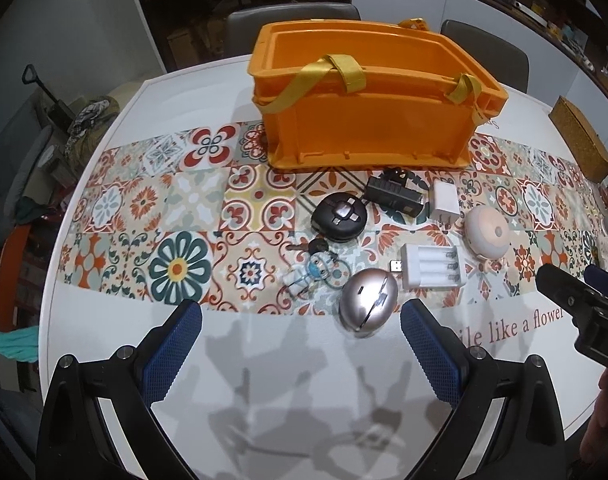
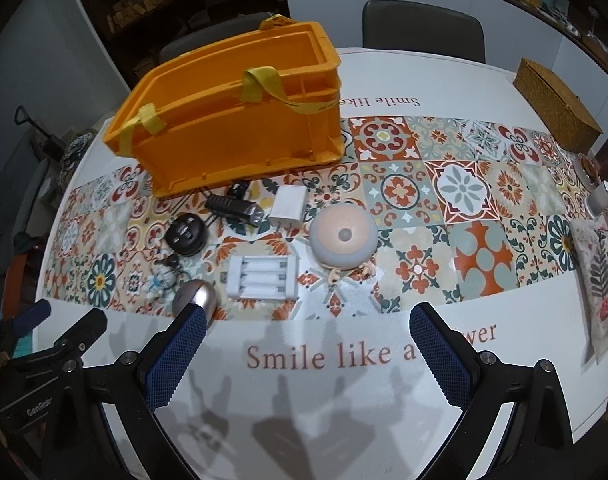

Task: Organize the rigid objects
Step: 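Move the right gripper to the beige night light and close on it, then lift the night light with the right gripper while the left gripper grasps the black puck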

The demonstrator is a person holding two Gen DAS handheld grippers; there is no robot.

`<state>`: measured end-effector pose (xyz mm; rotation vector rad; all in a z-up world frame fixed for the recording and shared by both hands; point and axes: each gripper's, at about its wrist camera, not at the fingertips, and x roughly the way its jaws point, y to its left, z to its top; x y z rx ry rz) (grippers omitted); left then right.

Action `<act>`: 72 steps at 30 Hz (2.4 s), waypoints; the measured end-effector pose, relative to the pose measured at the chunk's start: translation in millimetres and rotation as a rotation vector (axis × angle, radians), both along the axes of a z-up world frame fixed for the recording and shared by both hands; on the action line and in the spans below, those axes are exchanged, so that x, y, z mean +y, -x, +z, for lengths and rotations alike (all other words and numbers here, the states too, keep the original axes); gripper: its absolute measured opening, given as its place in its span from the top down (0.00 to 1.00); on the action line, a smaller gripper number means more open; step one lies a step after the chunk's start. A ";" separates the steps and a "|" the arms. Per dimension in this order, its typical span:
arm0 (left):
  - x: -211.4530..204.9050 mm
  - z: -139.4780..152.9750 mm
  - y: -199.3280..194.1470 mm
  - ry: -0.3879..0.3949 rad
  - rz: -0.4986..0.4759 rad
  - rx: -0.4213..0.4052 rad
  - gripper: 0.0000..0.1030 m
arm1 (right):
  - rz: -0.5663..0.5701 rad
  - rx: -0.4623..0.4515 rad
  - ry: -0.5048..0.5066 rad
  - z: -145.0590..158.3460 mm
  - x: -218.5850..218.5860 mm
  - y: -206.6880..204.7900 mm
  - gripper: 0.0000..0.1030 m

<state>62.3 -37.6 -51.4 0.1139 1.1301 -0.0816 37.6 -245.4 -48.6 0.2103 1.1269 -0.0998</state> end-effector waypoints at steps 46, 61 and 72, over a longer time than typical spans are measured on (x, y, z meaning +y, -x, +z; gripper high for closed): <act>-45.5 -78.7 -84.0 -0.042 0.016 0.128 0.02 | -0.050 0.131 0.023 -103.2 -30.2 -86.9 0.10; -51.1 -87.5 -90.3 -0.047 0.011 0.158 0.02 | -0.040 0.142 0.020 -130.2 -35.5 -105.1 0.24; -46.0 -85.7 -90.8 -0.016 0.011 0.153 0.02 | -0.022 0.138 0.038 -123.1 -26.4 -99.9 0.28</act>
